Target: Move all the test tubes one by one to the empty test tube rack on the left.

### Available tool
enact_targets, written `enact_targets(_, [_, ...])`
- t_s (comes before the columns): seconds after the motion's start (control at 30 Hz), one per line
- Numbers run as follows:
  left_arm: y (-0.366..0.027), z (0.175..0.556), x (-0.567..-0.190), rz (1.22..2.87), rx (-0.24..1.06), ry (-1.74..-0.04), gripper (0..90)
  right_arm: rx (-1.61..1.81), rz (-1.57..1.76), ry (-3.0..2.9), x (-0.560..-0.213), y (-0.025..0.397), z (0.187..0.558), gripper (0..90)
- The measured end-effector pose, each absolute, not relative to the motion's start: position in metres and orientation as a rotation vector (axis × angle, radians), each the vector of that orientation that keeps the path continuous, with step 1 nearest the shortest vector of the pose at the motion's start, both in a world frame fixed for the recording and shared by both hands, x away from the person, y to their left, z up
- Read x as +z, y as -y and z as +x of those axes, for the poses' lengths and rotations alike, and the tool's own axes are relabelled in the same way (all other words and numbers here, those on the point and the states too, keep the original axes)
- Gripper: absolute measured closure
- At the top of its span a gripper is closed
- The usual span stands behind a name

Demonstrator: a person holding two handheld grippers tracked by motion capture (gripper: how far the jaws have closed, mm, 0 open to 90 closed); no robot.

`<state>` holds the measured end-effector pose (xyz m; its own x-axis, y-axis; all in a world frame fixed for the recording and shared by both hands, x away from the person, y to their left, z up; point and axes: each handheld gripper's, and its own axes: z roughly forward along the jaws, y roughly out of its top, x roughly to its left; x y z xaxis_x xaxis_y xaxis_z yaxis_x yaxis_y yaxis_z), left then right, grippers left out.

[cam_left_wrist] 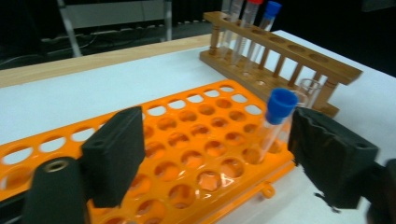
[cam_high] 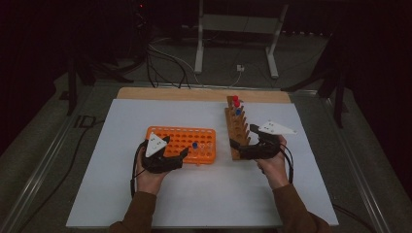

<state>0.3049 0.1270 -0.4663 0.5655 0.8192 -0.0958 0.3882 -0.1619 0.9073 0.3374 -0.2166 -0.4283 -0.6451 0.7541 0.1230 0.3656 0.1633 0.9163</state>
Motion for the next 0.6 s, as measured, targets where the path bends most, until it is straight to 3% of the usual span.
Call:
enact_targets(0.17, [-0.133,0.306,-0.465,1.75,0.523,-1.008,18.0,1.46,1.07,-2.077,-0.424,0.217,0.344,0.3])
enact_targets(0.4, [-0.138,0.307,-0.462,1.718,0.562,-1.042,2.2,1.447,1.08,-2.064,-0.419,0.219,0.356,0.8])
enact_targets(0.6, [-0.138,0.306,-0.46,1.715,0.579,-1.037,0.4,1.42,1.071,-2.065,-0.416,0.213,0.367,0.8])
